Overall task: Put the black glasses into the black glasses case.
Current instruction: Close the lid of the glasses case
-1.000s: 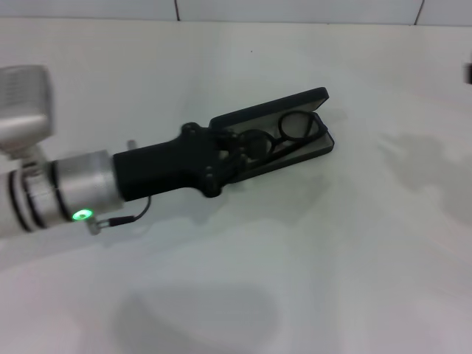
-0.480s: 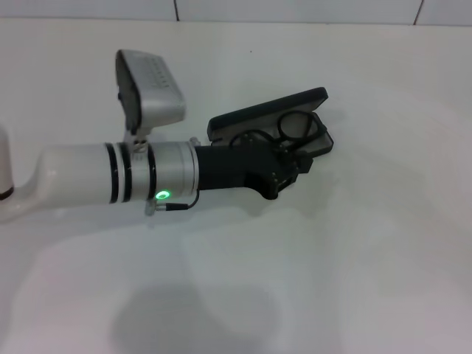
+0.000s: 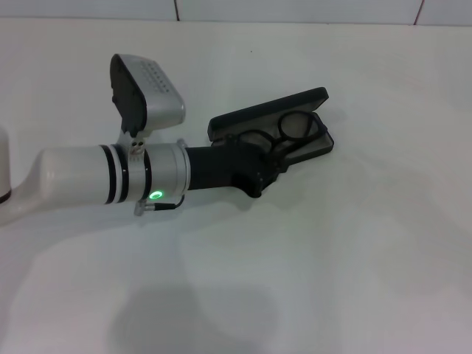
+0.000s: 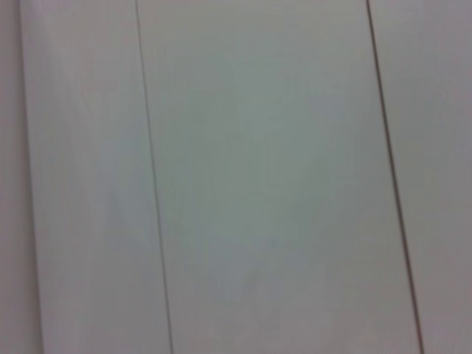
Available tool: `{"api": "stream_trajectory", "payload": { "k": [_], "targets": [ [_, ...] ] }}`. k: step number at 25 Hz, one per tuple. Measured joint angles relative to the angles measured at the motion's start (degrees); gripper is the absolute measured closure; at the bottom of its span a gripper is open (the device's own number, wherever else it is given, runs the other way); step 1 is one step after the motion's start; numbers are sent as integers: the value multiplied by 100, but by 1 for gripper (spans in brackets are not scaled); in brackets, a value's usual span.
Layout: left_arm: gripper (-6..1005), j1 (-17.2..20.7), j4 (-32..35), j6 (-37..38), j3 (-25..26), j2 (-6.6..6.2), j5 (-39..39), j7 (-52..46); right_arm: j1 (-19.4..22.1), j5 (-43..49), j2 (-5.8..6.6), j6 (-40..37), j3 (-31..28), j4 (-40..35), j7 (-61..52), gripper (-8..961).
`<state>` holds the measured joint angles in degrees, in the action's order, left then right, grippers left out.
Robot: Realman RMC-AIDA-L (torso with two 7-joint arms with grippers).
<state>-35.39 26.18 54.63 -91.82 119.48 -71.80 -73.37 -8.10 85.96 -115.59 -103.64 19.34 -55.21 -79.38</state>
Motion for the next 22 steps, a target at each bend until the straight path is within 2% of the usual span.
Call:
{"api": "stream_trajectory", "payload": {
  "k": [14,22],
  "targets": [
    [881,174,36,-82,55,-7,-134,27,-185,143,2,-72,-4,243,193,800],
    [880,216,36,-85,270,1,-115,51,-201,144,3,-159,-9,501,327,801]
  ]
}}
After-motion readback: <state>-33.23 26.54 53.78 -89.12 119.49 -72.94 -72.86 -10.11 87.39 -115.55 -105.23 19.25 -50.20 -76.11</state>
